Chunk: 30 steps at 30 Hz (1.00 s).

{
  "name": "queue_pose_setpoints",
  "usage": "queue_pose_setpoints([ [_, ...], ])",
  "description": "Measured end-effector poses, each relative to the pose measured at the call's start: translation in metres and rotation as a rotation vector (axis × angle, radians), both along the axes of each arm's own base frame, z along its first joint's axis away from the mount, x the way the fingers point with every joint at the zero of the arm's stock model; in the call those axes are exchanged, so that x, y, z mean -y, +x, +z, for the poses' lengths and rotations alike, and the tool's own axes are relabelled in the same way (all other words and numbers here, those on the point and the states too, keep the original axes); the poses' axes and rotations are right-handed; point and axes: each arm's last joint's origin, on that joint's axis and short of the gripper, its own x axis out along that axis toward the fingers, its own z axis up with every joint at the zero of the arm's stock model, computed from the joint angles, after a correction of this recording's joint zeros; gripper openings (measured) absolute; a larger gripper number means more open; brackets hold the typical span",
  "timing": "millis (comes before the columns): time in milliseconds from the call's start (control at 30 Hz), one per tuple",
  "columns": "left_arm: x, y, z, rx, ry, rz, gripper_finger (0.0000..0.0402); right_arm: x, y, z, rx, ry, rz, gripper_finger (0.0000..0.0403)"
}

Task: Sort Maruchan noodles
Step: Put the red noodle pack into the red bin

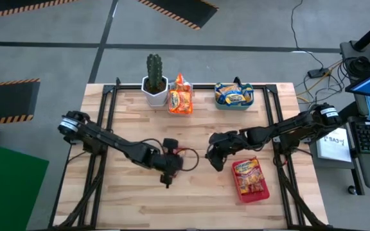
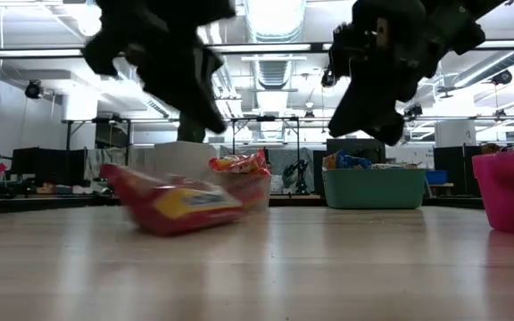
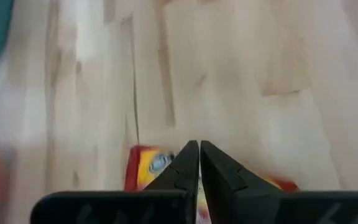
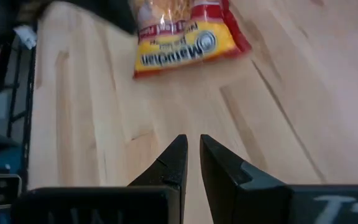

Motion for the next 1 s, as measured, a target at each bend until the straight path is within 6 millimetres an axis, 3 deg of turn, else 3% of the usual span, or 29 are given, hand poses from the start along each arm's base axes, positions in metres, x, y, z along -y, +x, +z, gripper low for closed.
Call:
queue_pose_setpoints([
  [200, 0.000, 0.006, 0.024, -0.001, 0.102, -0.145, 0.0000, 0.001, -0.004, -0.006, -0.098, 0.156, -0.149, 0.0034],
  [367, -0.009, -0.010, 0.002, -0.133, 0.113, -0.131, 0.0000, 0.002, -0.003, -0.006, -0.091, 0.151, -0.227, 0.0059],
  [533, -0.018, -0.022, -0.020, -0.211, 0.043, -0.099, 0.0000, 0.006, -0.003, -0.006, -0.069, 0.117, -0.339, 0.0129],
  [767, -0.028, -0.023, -0.033, -0.185, 0.023, -0.071, 0.0000, 0.007, 0.002, -0.008, -0.023, 0.136, -0.448, 0.0244],
  [1000, -0.038, -0.026, -0.050, -0.121, -0.007, -0.050, 0.0000, 0.006, 0.025, -0.039, -0.016, 0.148, -0.461, 0.0327],
])
